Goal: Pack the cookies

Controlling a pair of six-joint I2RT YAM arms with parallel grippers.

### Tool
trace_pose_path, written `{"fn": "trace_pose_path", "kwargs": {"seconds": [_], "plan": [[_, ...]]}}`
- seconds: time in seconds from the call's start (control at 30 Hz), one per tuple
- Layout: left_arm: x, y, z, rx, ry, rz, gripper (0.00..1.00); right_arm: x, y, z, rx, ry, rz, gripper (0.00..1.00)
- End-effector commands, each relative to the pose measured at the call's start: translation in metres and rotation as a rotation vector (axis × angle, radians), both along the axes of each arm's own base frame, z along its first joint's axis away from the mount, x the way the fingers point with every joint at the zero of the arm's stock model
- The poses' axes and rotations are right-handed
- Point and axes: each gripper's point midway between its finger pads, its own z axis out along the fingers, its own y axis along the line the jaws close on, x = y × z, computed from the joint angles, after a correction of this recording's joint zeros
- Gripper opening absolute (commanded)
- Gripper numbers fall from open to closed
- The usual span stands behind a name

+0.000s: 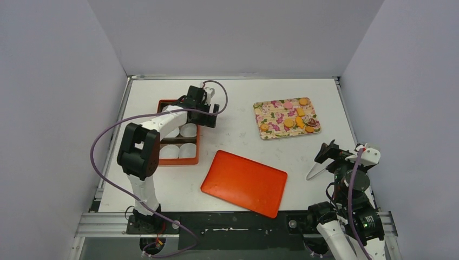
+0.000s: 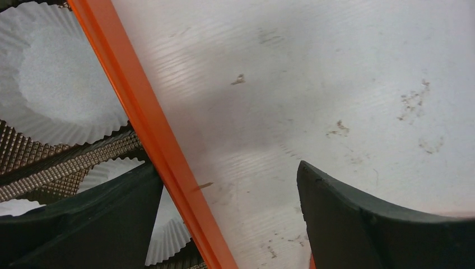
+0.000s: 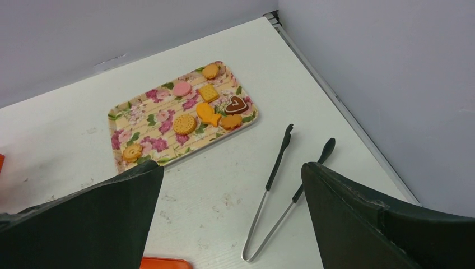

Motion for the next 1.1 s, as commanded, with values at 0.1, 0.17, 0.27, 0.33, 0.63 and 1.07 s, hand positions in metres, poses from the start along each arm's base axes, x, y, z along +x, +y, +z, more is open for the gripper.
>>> {"fn": "trace_pose_path", "kwargs": {"seconds": [0.1, 0.17, 0.27, 0.33, 0.63, 1.07], "plan": [[-0.004, -0.077, 0.012, -0.063, -0.027, -0.288, 0.85, -0.004, -0.008, 0.018, 0.015, -0.053, -0.044, 1.00], [-0.008, -0.093, 0.011, -0.064, -0.026, -0.337, 0.85, -0.005, -0.009, 0.018, 0.015, -0.054, -0.050, 1.00], [-0.014, -0.112, 0.009, -0.056, -0.021, -0.403, 0.84, -0.005, -0.010, 0.018, 0.016, -0.054, -0.054, 1.00], [-0.018, -0.122, 0.007, -0.053, -0.016, -0.447, 0.85, -0.005, -0.011, 0.018, 0.015, -0.053, -0.058, 1.00], [-0.033, -0.164, 0.008, -0.062, -0.018, -0.610, 0.84, -0.005, -0.014, 0.017, 0.014, -0.050, -0.076, 1.00], [-0.021, -0.151, 0.079, -0.037, -0.171, -0.486, 0.86, 0.012, -0.006, 0.008, -0.022, 0.040, -0.042, 1.00]]}}
